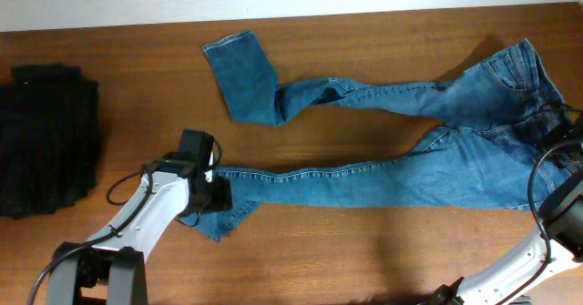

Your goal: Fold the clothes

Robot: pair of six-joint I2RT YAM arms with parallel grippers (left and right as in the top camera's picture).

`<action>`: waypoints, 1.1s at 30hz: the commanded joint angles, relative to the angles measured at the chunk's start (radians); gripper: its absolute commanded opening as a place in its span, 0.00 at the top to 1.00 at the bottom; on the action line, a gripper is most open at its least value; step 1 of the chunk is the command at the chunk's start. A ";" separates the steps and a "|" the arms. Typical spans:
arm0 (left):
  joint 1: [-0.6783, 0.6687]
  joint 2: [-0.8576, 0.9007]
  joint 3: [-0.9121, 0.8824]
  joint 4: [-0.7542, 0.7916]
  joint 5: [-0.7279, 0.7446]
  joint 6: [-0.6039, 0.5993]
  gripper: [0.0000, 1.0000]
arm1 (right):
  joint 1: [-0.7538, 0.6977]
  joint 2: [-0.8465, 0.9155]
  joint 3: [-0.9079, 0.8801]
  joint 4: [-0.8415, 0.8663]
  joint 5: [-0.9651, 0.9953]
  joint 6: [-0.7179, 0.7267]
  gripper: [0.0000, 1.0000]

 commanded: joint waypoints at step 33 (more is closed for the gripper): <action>0.005 0.021 0.357 -0.101 -0.130 -0.195 0.01 | 0.044 0.056 -0.012 0.013 -0.122 0.016 0.96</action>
